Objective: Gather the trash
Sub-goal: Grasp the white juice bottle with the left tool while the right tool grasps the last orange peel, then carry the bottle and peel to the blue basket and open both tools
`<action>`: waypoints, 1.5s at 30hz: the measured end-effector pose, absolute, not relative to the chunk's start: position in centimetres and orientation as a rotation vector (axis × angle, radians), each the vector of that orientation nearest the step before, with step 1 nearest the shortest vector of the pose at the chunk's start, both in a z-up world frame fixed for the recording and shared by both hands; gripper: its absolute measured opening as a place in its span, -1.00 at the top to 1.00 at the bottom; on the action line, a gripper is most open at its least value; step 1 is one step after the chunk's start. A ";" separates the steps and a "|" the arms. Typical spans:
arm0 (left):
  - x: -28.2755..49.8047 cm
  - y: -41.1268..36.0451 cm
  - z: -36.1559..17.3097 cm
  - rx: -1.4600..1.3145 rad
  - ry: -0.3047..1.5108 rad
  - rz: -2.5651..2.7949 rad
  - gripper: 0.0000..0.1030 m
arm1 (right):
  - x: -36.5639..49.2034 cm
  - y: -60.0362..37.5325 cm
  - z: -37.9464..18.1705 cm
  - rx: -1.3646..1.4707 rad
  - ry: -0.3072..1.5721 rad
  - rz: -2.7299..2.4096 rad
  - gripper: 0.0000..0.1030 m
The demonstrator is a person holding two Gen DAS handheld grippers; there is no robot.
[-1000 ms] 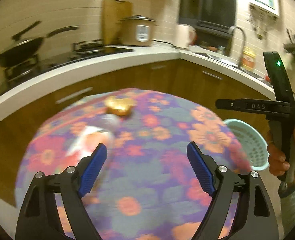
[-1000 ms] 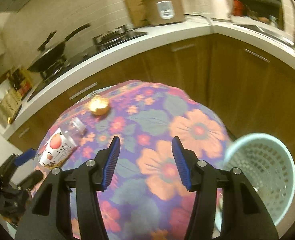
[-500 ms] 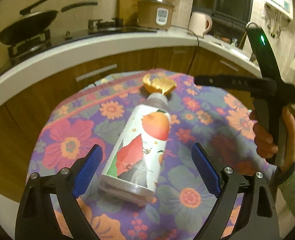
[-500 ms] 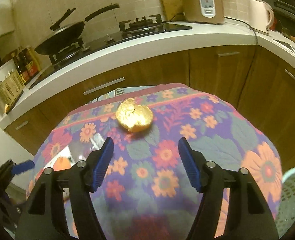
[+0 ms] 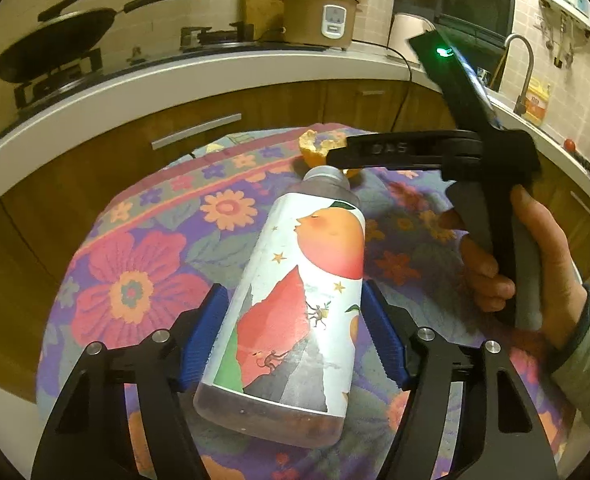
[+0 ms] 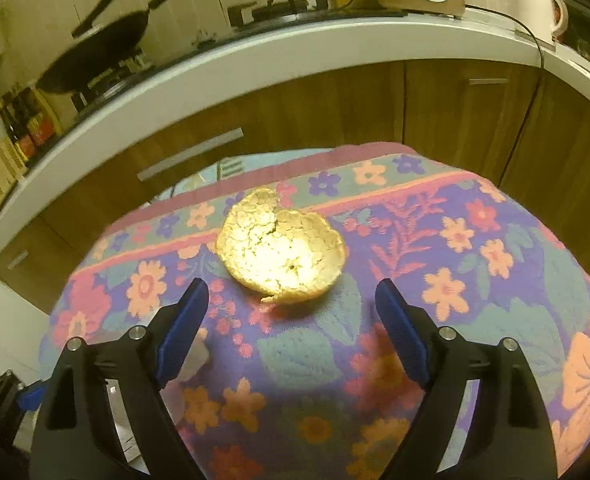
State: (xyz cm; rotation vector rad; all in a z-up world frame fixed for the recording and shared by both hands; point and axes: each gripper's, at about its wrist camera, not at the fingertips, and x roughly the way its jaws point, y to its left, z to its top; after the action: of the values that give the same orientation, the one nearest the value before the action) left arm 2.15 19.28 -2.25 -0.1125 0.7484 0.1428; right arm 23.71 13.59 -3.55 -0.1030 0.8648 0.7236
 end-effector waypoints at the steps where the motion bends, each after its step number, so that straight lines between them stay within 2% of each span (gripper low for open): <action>1: 1.9 19.2 -2.2 -0.105 0.736 0.159 -0.23 | 23.8 13.8 -3.5 -0.106 0.861 0.722 -0.62; 7: -0.2 21.0 -1.8 -0.174 0.695 0.254 -0.17 | 24.6 15.2 -4.0 -0.129 0.874 0.681 -0.64; 14: -1.4 23.0 -1.7 -0.260 0.671 0.311 -0.15 | 23.4 18.0 -4.8 -0.299 0.848 0.625 -0.64; 16: -1.2 22.8 -1.7 -0.255 0.673 0.315 -0.15 | 23.4 18.2 -4.9 -0.306 0.845 0.615 -0.59; 17: -1.0 22.8 -1.8 -0.252 0.674 0.318 -0.15 | 23.3 18.0 -4.8 -0.299 0.834 0.614 -0.52; 19: -0.9 22.6 -1.8 -0.255 0.675 0.318 -0.14 | 23.4 17.8 -4.9 -0.285 0.840 0.616 -0.09; 20: -0.9 22.5 -1.7 -0.263 0.674 0.315 -0.14 | 23.5 17.6 -5.0 -0.276 0.852 0.624 0.01; 22: -0.9 22.3 -1.6 -0.267 0.671 0.315 -0.13 | 23.2 17.3 -4.7 -0.263 0.828 0.640 0.34; 25: -1.0 21.6 -1.2 -0.266 0.668 0.307 -0.12 | 22.3 16.5 -4.3 -0.256 0.808 0.652 0.47; 32: -1.6 18.6 0.2 -0.267 0.637 0.232 -0.11 | 19.5 11.7 -3.2 -0.188 0.803 0.686 0.51; 45: -0.6 9.4 3.8 -0.191 0.573 0.049 -0.11 | 15.1 -3.5 0.6 -0.086 0.707 0.611 0.51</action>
State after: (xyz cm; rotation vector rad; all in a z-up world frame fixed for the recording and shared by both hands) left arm -0.63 9.42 3.75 -0.1908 0.5733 0.0491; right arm 15.06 -3.46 0.64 -0.0864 0.7068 0.6112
